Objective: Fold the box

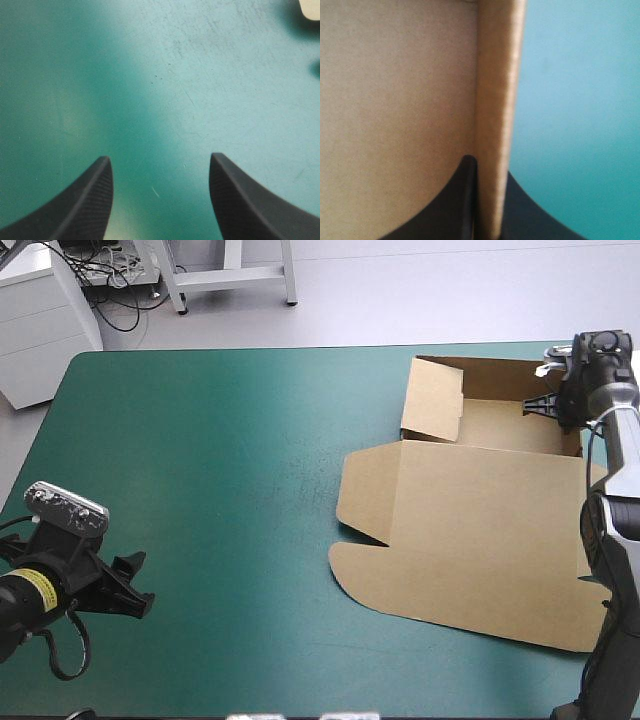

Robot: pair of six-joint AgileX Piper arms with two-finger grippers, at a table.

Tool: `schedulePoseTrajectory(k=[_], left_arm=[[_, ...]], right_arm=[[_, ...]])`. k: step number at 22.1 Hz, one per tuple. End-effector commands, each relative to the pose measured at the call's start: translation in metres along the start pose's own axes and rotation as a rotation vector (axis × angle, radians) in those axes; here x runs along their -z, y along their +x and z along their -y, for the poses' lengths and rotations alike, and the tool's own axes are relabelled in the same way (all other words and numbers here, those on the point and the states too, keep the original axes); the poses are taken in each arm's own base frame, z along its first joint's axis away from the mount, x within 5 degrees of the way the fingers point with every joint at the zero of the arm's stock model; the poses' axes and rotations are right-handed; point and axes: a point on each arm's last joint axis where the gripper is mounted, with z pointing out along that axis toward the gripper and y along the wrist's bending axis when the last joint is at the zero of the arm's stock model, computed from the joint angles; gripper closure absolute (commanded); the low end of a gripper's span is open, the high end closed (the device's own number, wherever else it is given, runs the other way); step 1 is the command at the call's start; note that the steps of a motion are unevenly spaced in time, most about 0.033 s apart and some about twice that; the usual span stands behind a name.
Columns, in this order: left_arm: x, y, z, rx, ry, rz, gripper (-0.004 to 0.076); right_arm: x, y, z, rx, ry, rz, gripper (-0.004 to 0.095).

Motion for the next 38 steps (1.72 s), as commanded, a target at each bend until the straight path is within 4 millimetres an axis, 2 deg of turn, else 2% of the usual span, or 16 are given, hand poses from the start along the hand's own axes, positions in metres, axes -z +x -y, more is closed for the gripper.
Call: schedulePoseTrajectory(k=[1, 4, 8, 14, 17, 19, 21, 22, 23, 26, 28, 31, 33, 36, 38], left_arm=[[0.005, -0.003, -0.002, 0.003, -0.010, 0.022, 0.0316], [0.005, -0.003, -0.002, 0.003, -0.010, 0.020, 0.0316], [0.005, -0.003, -0.002, 0.003, -0.010, 0.020, 0.0316], [0.005, -0.003, -0.002, 0.003, -0.010, 0.020, 0.0316], [0.005, -0.003, -0.002, 0.003, -0.010, 0.020, 0.0316], [0.005, -0.003, -0.002, 0.003, -0.011, 0.018, 0.0316], [0.005, -0.002, -0.002, 0.003, -0.012, 0.012, 0.0316], [0.005, -0.002, -0.002, 0.003, -0.012, 0.012, 0.0316], [0.005, -0.002, -0.002, 0.003, -0.012, 0.012, 0.0316], [0.005, -0.002, -0.003, 0.002, -0.014, 0.013, 0.0316], [0.005, -0.003, -0.003, 0.002, -0.016, 0.013, 0.0316], [0.005, -0.002, -0.003, 0.002, -0.014, 0.013, 0.0316], [0.005, -0.003, -0.003, 0.002, -0.014, 0.022, 0.0316], [0.006, -0.004, -0.005, -0.006, -0.038, 0.040, 0.0316], [0.008, -0.004, -0.006, 0.001, -0.035, 0.061, 0.0316]], right_arm=[[0.034, 0.002, 0.051, -0.046, 0.106, 0.089, 0.0913], [0.030, 0.008, 0.079, -0.097, 0.119, 0.077, 0.0911], [0.028, 0.013, 0.102, -0.142, 0.128, 0.081, 0.0910], [0.025, 0.012, 0.102, -0.129, 0.083, 0.100, 0.0909], [0.021, 0.011, 0.100, -0.096, 0.064, 0.091, 0.0855], [0.019, 0.011, 0.099, -0.066, 0.053, 0.088, 0.0770], [0.019, 0.010, 0.098, -0.046, 0.041, 0.096, 0.0592], [0.019, 0.009, 0.097, -0.049, 0.035, 0.107, 0.0430], [0.019, 0.009, 0.097, -0.049, 0.036, 0.110, 0.0356], [0.020, 0.008, 0.098, -0.080, 0.042, 0.117, 0.0215], [0.026, 0.008, 0.099, -0.093, 0.046, 0.132, 0.0193], [0.058, 0.011, 0.099, -0.129, 0.032, 0.186, 0.0199], [0.080, 0.019, 0.092, -0.152, -0.048, 0.175, 0.0225], [0.123, 0.033, 0.068, -0.217, -0.309, 0.262, 0.0310], [0.154, 0.052, 0.050, -0.144, -0.391, 0.307, 0.0355]])
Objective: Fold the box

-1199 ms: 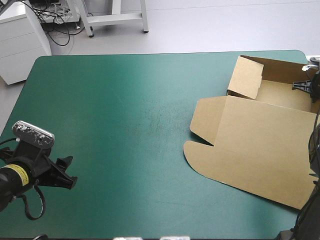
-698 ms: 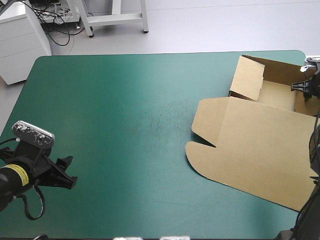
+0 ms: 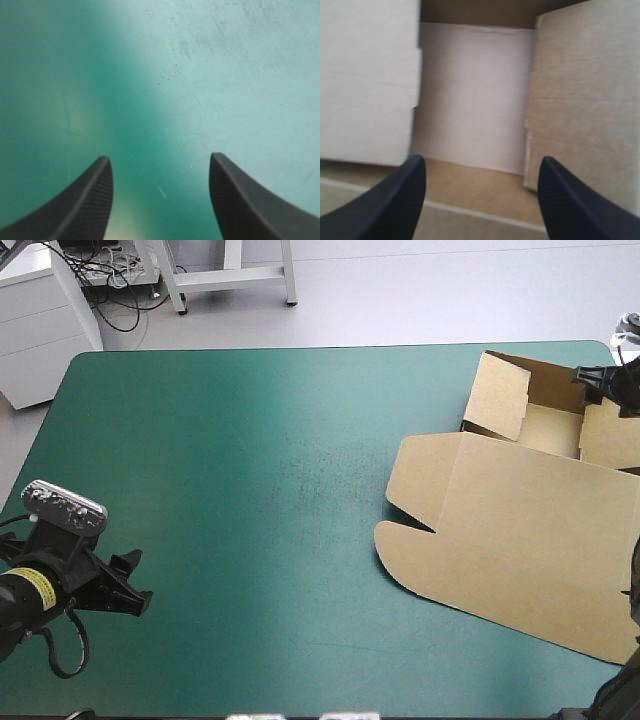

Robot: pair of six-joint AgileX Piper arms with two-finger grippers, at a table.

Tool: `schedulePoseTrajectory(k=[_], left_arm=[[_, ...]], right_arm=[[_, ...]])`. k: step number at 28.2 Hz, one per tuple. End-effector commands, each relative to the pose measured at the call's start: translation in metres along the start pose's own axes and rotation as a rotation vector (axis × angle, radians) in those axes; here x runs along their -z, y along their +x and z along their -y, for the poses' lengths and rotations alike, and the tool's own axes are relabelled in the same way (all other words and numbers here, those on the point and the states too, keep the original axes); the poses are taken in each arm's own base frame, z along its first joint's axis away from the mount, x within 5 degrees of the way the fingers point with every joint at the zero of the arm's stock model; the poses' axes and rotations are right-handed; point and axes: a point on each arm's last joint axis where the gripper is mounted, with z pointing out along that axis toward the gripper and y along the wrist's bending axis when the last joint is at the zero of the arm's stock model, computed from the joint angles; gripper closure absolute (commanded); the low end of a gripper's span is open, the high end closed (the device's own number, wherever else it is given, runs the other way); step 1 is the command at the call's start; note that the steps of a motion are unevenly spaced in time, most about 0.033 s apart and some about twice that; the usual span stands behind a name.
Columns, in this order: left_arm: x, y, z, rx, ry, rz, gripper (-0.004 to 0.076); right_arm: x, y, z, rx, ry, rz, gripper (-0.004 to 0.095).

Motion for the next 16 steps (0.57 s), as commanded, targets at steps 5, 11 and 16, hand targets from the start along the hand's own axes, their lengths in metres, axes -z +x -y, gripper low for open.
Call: schedulePoseTrajectory(k=[5, 11, 16], left_arm=[[0.008, -0.005, -0.004, 0.007, -0.014, 0.059, 0.0316], [0.008, -0.007, -0.003, 0.020, -0.008, 0.085, 0.0316], [0.010, -0.003, -0.004, 0.041, 0.001, 0.116, 0.0316]], right_arm=[[0.093, 0.062, -0.062, 0.236, -0.104, 0.107, 0.0412], [0.163, 0.144, -0.092, 0.374, -0.149, 0.362, 0.0445], [0.197, 0.214, -0.087, 0.417, -0.150, 0.577, 0.0444]])
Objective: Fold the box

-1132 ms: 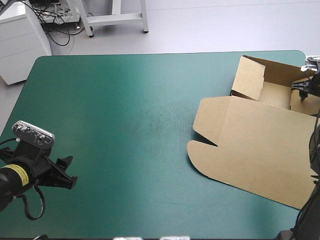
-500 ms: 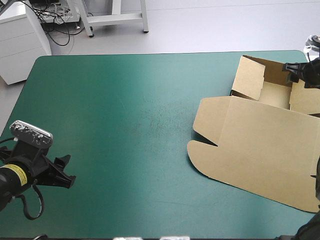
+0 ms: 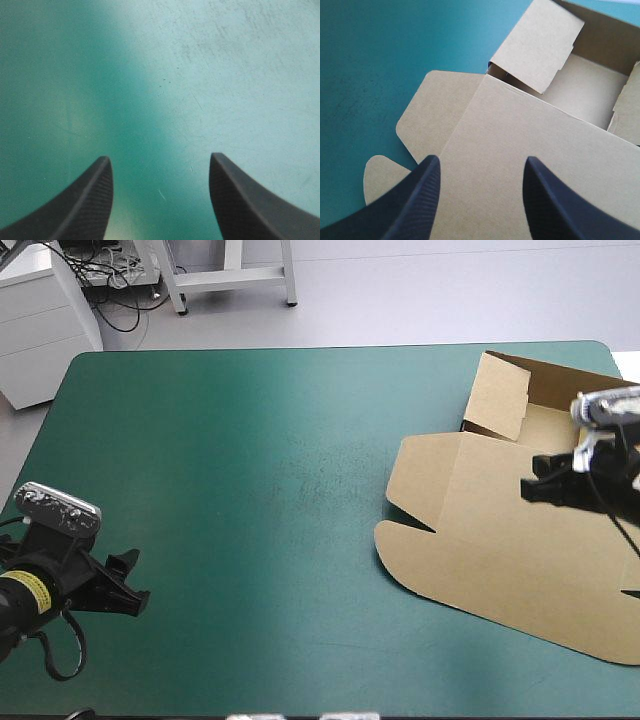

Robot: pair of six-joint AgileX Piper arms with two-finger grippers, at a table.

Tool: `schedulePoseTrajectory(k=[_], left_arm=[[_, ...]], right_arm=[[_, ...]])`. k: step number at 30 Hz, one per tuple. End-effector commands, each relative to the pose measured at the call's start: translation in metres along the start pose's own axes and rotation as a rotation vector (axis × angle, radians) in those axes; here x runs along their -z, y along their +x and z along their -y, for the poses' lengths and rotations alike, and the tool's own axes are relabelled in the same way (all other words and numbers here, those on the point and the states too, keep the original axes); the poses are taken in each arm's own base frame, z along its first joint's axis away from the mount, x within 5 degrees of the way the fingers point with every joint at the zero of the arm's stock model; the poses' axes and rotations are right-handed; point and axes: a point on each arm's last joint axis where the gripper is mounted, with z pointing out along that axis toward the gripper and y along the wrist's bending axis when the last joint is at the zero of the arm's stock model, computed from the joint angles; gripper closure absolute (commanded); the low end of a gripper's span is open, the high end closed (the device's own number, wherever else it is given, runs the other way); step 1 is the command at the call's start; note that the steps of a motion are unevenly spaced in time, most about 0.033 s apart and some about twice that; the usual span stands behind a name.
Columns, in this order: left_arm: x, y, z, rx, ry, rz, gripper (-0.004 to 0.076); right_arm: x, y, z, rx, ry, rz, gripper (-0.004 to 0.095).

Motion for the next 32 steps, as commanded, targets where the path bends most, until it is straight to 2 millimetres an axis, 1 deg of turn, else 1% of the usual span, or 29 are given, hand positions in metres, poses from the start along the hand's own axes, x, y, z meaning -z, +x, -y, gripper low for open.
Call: schedulePoseTrajectory(k=[1, 4, 6, 9, 12, 14, 18, 24, 27, 31, 32], left_arm=[[0.007, -0.002, -0.003, 0.023, 0.008, 0.114, 0.0316], [0.004, 0.014, -0.002, 0.035, 0.016, 0.131, 0.0316], [0.001, 0.026, -0.003, 0.036, 0.022, 0.147, 0.0316], [-0.002, 0.041, -0.004, 0.021, 0.010, 0.187, 0.0316], [-0.002, 0.052, -0.007, -0.010, -0.003, 0.245, 0.0316], [0.000, 0.060, -0.008, -0.007, 0.006, 0.288, 0.0316], [-0.001, 0.076, -0.008, 0.001, 0.025, 0.341, 0.0316], [-0.014, 0.103, -0.003, 0.013, 0.057, 0.349, 0.0316], [-0.022, 0.110, 0.000, 0.017, 0.080, 0.342, 0.0316], [-0.033, 0.115, 0.007, 0.021, 0.114, 0.328, 0.0316], [-0.035, 0.116, 0.008, 0.021, 0.121, 0.326, 0.0316]], right_arm=[[0.039, 0.023, -0.013, 0.054, 0.042, 0.212, 0.0445], [0.059, 0.060, -0.023, 0.070, 0.064, 0.307, 0.0445], [0.063, 0.084, -0.029, 0.060, 0.056, 0.345, 0.0445], [0.057, 0.113, -0.032, 0.047, 0.051, 0.346, 0.0445], [0.048, 0.133, -0.033, 0.042, 0.047, 0.324, 0.0445], [0.041, 0.142, -0.033, 0.033, 0.040, 0.303, 0.0445], [0.028, 0.151, -0.032, 0.014, 0.020, 0.262, 0.0445], [0.010, 0.166, -0.030, -0.008, 0.012, 0.198, 0.0445], [0.002, 0.172, -0.029, -0.022, 0.007, 0.177, 0.0446], [-0.009, 0.182, -0.027, -0.027, 0.011, 0.148, 0.0446], [-0.009, 0.182, -0.027, -0.030, 0.012, 0.156, 0.0449]])
